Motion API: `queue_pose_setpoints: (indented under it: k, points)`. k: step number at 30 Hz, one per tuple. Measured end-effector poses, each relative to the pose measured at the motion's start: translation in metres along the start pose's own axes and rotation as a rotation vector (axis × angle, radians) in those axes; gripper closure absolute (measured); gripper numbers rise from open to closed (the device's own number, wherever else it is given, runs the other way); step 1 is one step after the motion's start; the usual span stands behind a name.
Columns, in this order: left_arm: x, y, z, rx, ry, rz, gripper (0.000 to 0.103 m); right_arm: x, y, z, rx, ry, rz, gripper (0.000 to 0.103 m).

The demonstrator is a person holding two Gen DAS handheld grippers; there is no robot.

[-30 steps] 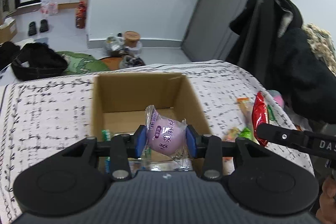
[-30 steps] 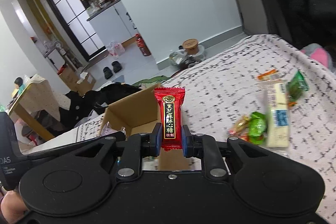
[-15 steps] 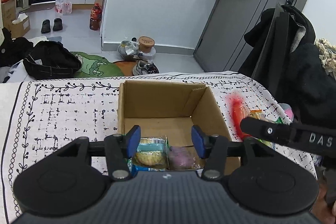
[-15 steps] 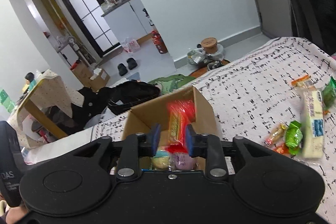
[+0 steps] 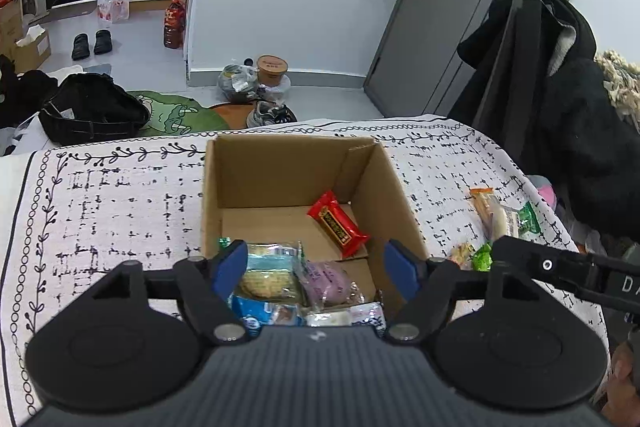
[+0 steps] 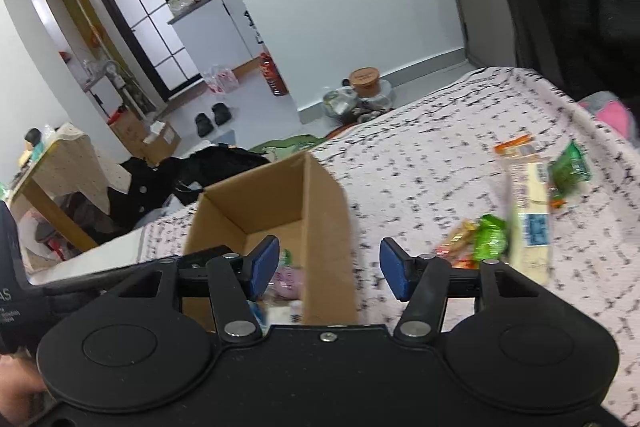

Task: Organize snacks
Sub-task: 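Withdraw both open tools from the box toward the remaining snacks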

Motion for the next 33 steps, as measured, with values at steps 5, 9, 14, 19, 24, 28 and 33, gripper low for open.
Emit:
queue_pose_setpoints:
  k: [5,9,14,19,24,28,33]
  points:
    - [0.015,-0.005,0.002,0.029,0.008,0.034,0.010,0.021,-0.009,-0.011,0.034,0.060,-0.017,0.024]
    - [0.031,-0.008,0.006,0.043,0.036,0.045,0.002,0.042,-0.017,-0.020,0.068,0.097,-0.024,0.017]
    - [0.055,-0.007,0.012,0.048,0.076,0.082,0.000,0.063,-0.021,-0.025,0.075,0.118,-0.012,0.013]
    - [0.075,-0.005,0.021,0.035,0.112,0.091,0.000,0.080,-0.024,-0.033,0.098,0.146,-0.023,0.005]
    - [0.097,-0.003,0.025,0.033,0.148,0.121,0.000,0.102,-0.028,-0.039,0.122,0.188,-0.028,0.000]
    - [0.111,-0.004,0.031,0.030,0.149,0.148,0.000,0.120,-0.031,-0.042,0.141,0.208,-0.012,0.000]
    - [0.125,-0.001,0.038,0.017,0.157,0.172,0.000,0.141,-0.030,-0.043,0.152,0.227,0.019,0.000]
Point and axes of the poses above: each gripper's, at about its wrist camera, not at the fingertips, and z roughly the way its jaws point, x to its right, y to its underside, the point moved 10 cm from there along z, roughly the way its jaws point, and after that the axes turned 15 degrees about x, right-handed, at the moved point
